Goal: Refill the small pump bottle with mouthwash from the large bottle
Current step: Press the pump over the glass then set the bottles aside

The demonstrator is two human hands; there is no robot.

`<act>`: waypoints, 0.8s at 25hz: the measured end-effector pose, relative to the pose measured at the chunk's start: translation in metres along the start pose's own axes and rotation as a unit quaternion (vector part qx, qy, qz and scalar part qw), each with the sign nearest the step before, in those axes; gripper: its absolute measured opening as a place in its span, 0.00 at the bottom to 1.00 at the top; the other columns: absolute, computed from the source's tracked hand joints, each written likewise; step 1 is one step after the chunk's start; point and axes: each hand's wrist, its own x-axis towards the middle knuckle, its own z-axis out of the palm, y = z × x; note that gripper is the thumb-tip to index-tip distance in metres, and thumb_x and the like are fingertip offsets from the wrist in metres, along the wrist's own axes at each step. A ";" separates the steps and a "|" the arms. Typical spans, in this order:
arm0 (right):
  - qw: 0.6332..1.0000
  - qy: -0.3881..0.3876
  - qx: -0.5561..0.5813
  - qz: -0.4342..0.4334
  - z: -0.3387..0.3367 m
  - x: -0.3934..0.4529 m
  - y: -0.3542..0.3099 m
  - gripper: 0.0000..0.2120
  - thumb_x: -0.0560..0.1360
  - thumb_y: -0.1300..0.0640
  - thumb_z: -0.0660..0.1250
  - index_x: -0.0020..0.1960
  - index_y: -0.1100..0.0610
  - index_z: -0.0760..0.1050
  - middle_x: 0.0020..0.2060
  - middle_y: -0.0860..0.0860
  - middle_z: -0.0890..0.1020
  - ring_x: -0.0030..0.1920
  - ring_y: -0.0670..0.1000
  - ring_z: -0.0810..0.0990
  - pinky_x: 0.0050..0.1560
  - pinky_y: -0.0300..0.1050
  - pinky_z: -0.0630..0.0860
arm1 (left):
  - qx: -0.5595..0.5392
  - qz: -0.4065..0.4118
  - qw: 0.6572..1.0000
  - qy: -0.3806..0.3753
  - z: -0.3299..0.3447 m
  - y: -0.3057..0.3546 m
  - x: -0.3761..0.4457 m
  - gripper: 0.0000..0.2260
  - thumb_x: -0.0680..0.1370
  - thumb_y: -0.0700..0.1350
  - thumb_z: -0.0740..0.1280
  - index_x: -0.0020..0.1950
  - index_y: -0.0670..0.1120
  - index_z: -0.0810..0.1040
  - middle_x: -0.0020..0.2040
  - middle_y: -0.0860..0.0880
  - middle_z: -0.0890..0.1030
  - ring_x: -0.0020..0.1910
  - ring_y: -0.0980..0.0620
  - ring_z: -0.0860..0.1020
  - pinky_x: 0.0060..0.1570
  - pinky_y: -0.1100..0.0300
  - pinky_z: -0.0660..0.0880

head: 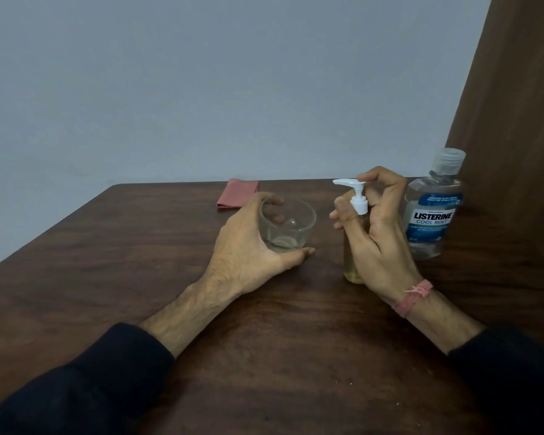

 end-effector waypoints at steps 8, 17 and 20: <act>1.000 0.003 -0.004 -0.006 -0.001 -0.001 -0.002 0.17 0.87 0.48 0.66 0.68 0.40 0.59 0.47 0.48 0.77 0.41 0.48 0.81 0.43 0.40 0.80 | 0.053 -0.043 0.998 0.018 -0.007 0.003 -0.002 0.47 0.52 0.87 0.77 0.66 0.71 0.69 0.52 0.66 0.88 0.55 0.66 0.85 0.58 0.56 0.85; 0.990 -0.041 -0.128 0.045 -0.035 -0.003 -0.024 0.34 0.74 0.52 0.81 0.66 0.30 0.64 0.57 0.32 0.75 0.55 0.42 0.79 0.45 0.36 0.82 | 0.043 0.011 0.998 0.053 -0.031 0.015 -0.026 0.41 0.69 0.78 0.79 0.76 0.65 0.72 0.71 0.65 0.77 0.69 0.59 0.80 0.65 0.62 0.77; 0.989 -0.050 -0.107 0.088 -0.048 -0.004 -0.031 0.35 0.73 0.51 0.83 0.71 0.35 0.67 0.57 0.32 0.77 0.56 0.38 0.80 0.48 0.30 0.81 | 0.121 0.130 0.980 0.088 -0.047 0.014 -0.036 0.23 0.75 0.61 0.80 0.68 0.60 0.81 0.68 0.62 0.76 0.67 0.57 0.79 0.64 0.66 0.76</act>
